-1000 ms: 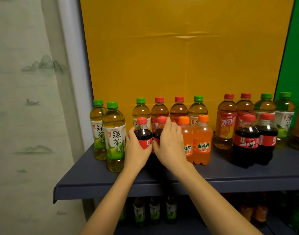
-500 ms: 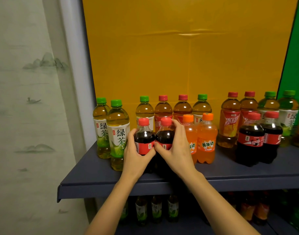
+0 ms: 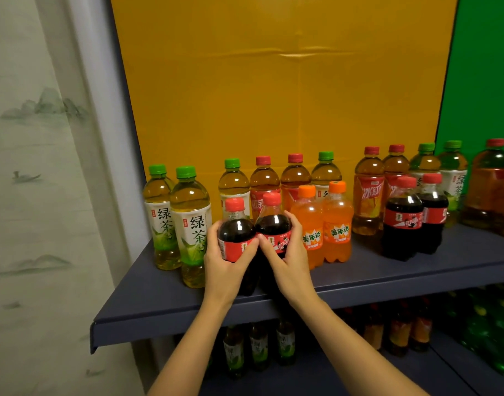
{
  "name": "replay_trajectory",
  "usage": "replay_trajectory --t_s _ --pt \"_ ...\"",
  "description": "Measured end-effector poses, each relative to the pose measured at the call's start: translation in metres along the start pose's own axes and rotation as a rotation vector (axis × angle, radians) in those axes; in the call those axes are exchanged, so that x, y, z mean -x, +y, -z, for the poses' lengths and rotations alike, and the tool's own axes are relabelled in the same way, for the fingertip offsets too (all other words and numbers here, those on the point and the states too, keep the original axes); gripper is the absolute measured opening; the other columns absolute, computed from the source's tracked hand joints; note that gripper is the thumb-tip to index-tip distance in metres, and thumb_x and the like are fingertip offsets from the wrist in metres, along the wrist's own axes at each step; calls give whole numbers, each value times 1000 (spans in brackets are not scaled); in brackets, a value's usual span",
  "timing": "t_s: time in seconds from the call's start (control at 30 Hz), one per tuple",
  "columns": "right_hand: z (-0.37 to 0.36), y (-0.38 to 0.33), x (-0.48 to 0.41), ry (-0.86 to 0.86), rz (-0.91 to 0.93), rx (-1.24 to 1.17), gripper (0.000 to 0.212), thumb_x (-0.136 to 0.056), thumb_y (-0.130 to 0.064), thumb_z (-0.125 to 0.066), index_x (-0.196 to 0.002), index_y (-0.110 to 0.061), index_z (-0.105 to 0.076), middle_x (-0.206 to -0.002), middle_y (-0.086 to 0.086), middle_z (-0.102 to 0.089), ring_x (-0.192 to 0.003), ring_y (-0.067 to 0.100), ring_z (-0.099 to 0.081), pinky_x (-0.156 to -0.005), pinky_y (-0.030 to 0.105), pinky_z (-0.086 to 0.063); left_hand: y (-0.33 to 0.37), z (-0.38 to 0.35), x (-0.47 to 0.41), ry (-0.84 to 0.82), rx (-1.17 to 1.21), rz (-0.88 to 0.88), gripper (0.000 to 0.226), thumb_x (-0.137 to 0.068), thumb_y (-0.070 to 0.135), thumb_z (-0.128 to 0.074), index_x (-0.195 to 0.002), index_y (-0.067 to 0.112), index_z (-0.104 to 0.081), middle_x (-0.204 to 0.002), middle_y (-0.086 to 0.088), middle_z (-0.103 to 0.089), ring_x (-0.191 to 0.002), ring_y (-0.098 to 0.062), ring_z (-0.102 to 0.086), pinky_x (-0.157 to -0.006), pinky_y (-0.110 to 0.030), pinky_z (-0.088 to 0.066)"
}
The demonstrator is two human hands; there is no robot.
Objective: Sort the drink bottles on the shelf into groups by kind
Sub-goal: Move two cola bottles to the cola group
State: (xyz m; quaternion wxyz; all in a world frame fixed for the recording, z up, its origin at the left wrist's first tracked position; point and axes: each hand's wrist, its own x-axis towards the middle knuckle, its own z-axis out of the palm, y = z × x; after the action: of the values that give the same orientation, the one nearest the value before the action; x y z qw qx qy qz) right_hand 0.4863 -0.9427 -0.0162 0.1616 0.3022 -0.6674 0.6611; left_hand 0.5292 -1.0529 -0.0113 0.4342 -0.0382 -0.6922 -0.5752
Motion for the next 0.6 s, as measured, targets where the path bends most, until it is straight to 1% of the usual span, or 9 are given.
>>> replay_trajectory --t_s 0.1,0.13,0.2,0.23,0.3,0.37,0.43,0.5,0.6 --pt "3 -4 7 20 4 -56 60 -81 -45 -63 -132 -35 -33 -125 -9 -52 -117 4 -52 -99 34 -47 2 2 5 -5 54 7 55 -69 31 -76 -116 20 -50 -103 8 -62 -97 -6 -63 -78 -19 -52" --pt "7 -6 11 36 6 -81 60 -81 -46 -63 -132 -32 -35 -124 -11 -53 -116 1 -52 -97 28 -47 5 3 7 0 82 6 54 -67 35 -74 -114 22 -51 -103 7 -63 -97 -9 -63 -79 -20 -52" --pt "17 -13 17 77 5 -134 57 -81 -44 -61 -130 -30 -37 -119 -21 -52 -110 -13 -50 -90 11 -43 12 1 11 -9 135 -6 56 -65 40 -70 -113 19 -52 -104 2 -63 -97 -11 -64 -79 -20 -52" --pt "23 -16 19 104 -5 -158 55 -80 -43 -59 -129 -30 -38 -117 -23 -52 -108 -16 -49 -87 7 -42 16 -2 12 -26 162 -8 59 -64 41 -70 -115 15 -52 -105 -1 -63 -96 -12 -64 -78 -21 -52" --pt "40 -19 23 155 -19 -195 52 -81 -45 -57 -129 -30 -40 -118 -18 -54 -109 -10 -51 -89 12 -43 27 -10 13 -60 228 -1 65 -62 42 -69 -117 10 -51 -104 -3 -63 -93 -10 -65 -74 -19 -52" --pt "62 -22 28 208 -42 -212 51 -82 -50 -56 -127 -33 -41 -120 -16 -55 -111 -5 -53 -93 19 -45 37 -24 16 -98 271 13 65 -61 42 -69 -116 13 -52 -99 2 -65 -90 -9 -66 -71 -19 -53" --pt "90 -23 33 262 -65 -217 55 -79 -55 -55 -128 -34 -41 -120 -16 -55 -113 -2 -53 -94 24 -45 45 -44 21 -142 297 28 56 -62 43 -68 -111 21 -55 -97 5 -66 -92 -12 -66 -73 -24 -54" --pt "124 -25 38 316 -70 -186 56 -80 -58 -56 -128 -32 -42 -120 -15 -56 -113 -1 -53 -94 25 -44 51 -69 28 -191 312 37 50 -62 44 -68 -106 25 -56 -95 7 -67 -93 -13 -66 -75 -27 -55" --pt "179 -24 46 400 -76 -136 49 -80 -52 -56 -122 -29 -47 -117 -6 -59 -110 8 -57 -97 36 -47 59 -116 43 -274 336 60 43 -60 44 -68 -98 28 -57 -84 14 -68 -82 -8 -66 -69 -23 -55"
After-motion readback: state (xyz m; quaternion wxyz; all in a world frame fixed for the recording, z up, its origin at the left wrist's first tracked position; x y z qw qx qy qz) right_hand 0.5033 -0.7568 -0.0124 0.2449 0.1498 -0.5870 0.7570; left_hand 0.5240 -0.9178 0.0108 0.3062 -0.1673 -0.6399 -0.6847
